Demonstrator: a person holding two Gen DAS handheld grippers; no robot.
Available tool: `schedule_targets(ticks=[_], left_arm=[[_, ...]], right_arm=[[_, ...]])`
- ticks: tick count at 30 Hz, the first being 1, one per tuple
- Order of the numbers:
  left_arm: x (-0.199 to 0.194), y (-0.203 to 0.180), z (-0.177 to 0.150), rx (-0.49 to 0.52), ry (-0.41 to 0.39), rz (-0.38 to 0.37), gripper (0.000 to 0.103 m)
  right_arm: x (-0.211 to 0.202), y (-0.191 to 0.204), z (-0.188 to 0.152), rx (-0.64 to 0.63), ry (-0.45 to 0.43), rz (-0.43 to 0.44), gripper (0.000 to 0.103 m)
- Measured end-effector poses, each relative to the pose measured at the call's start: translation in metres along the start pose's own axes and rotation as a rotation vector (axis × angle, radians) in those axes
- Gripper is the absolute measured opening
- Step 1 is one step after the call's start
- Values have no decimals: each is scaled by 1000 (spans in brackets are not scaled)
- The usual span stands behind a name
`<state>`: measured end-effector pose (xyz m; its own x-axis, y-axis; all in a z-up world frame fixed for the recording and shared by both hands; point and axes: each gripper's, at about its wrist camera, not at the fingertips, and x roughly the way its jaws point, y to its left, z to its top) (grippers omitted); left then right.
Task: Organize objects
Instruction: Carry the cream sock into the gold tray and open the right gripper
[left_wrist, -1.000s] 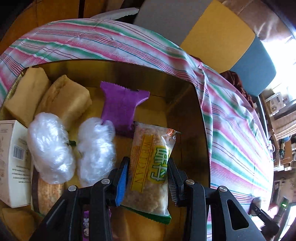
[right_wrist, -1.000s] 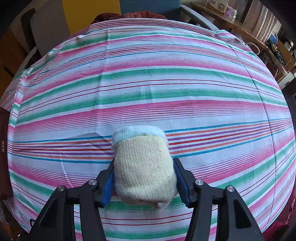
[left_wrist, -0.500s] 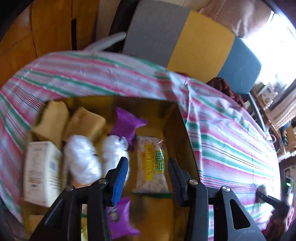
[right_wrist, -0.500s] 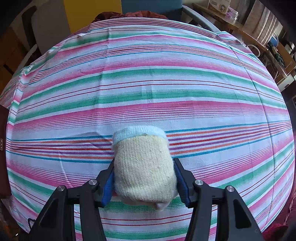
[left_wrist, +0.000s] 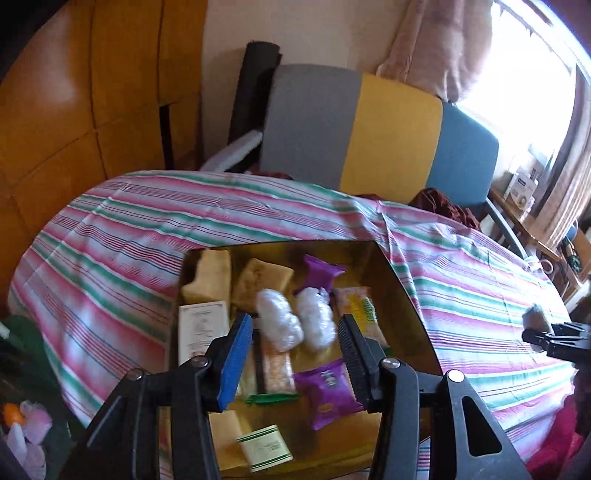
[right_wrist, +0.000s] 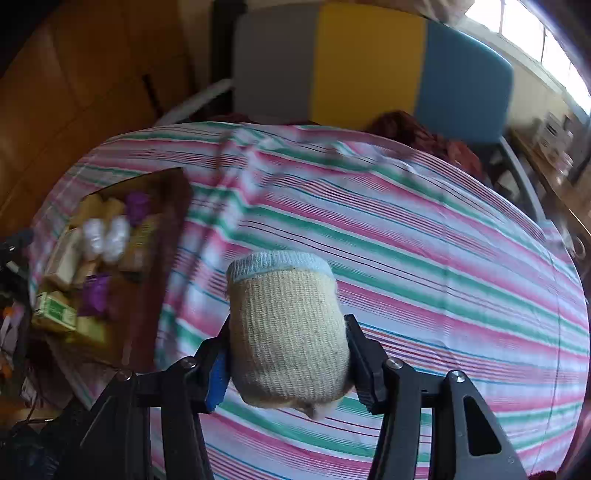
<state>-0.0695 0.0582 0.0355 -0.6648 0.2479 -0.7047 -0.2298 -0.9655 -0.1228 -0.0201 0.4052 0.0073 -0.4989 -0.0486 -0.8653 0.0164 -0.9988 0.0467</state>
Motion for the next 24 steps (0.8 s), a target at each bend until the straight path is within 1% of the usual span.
schedule_targets(ticks=[2, 5, 6, 8, 10, 15, 19, 22, 24], left_arm=[[-5, 7, -3, -4, -11, 2, 50], [-13, 16, -7, -4, -30, 10, 50], [-15, 19, -9, -1, -38, 14, 50], [-20, 25, -12, 3, -54, 23, 52], [-22, 29, -14, 1, -62, 33, 53], [-23, 45, -23, -18, -57, 43, 53], [-21, 54, -28, -39, -47, 45, 54], [-20, 57, -31, -45, -46, 49, 55], [-19, 57, -33, -42, -50, 54, 60]], right_arm=[[4, 47, 8, -93, -9, 52, 55], [19, 109, 12, -192, 12, 126, 55], [26, 125, 13, -222, 21, 136, 55], [26, 155, 6, -277, 41, 140, 55], [40, 176, 5, -311, 73, 139, 55], [72, 198, 2, -367, 139, 52, 55], [85, 206, 2, -389, 160, 9, 56], [92, 210, 2, -392, 172, 2, 56], [96, 211, 1, -394, 174, -1, 56]])
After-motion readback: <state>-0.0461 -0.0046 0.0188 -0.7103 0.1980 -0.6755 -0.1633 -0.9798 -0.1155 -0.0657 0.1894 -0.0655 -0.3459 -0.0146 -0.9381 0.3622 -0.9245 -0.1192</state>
